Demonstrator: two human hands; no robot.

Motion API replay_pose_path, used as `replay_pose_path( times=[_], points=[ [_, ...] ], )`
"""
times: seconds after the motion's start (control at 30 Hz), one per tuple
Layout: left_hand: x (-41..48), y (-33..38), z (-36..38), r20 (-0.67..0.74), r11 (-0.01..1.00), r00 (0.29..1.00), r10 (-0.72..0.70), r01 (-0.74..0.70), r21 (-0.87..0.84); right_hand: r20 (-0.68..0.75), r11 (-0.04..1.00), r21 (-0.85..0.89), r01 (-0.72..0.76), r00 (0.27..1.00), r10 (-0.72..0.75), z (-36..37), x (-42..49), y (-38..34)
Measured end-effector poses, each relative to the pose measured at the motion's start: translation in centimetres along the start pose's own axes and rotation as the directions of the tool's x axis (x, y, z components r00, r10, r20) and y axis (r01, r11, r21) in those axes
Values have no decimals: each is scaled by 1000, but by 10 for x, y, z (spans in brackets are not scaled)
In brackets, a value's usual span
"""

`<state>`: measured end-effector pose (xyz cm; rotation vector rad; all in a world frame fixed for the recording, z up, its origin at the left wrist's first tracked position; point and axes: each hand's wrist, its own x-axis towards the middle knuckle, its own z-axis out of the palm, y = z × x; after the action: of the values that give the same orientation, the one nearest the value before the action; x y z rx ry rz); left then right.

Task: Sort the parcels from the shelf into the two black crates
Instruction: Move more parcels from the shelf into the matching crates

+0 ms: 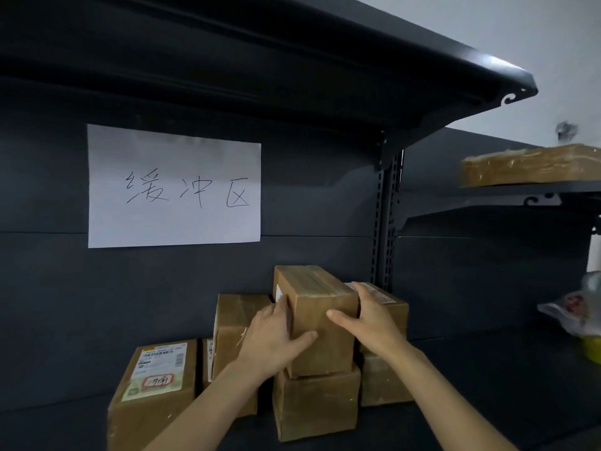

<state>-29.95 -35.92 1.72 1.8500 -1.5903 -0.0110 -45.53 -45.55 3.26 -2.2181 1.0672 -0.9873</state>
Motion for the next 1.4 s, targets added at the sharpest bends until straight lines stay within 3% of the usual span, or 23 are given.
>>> replay_pose_path(
  times=[0.2, 0.37, 0.57, 0.7, 0.83, 0.97, 1.03, 1.17, 1.27, 1.4],
  points=[
    [6, 15, 13, -89, 1000, 996, 15, -16, -9, -28, 991, 135, 25, 999, -21, 3, 3, 12],
    [4, 46, 10, -182, 980, 965, 191, -178, 87, -117, 920, 391, 20, 993, 28, -2, -21, 28],
    [-3, 73, 15, -63, 914, 955, 290, -257, 314, 23, 777, 615, -135, 988, 154, 14, -55, 53],
    [-5, 75, 17, -37, 893, 952, 305, -273, 357, 65, 788, 598, -147, 989, 135, 9, -59, 60],
    [-22, 56, 13, -222, 961, 938, 265, -240, 137, 114, 820, 544, -180, 984, 140, 5, -61, 65],
    [-39, 30, 9, -377, 989, 926, 22, -75, -128, 123, 831, 529, -172, 984, 125, -3, -60, 61],
    [-41, 21, 11, -311, 957, 938, -152, 60, -285, 102, 808, 563, -174, 985, 141, -10, -54, 54],
    [-37, 26, 14, 12, 775, 924, -381, 327, -541, 157, 726, 607, -323, 944, 289, -19, -36, 40],
    [-32, 32, 18, 186, 610, 878, -441, 445, -655, 202, 681, 638, -359, 932, 302, -20, -32, 32],
    [-30, 29, 25, 253, 550, 867, -428, 473, -688, 131, 706, 654, -272, 960, 248, -19, -40, 31]
  ],
)
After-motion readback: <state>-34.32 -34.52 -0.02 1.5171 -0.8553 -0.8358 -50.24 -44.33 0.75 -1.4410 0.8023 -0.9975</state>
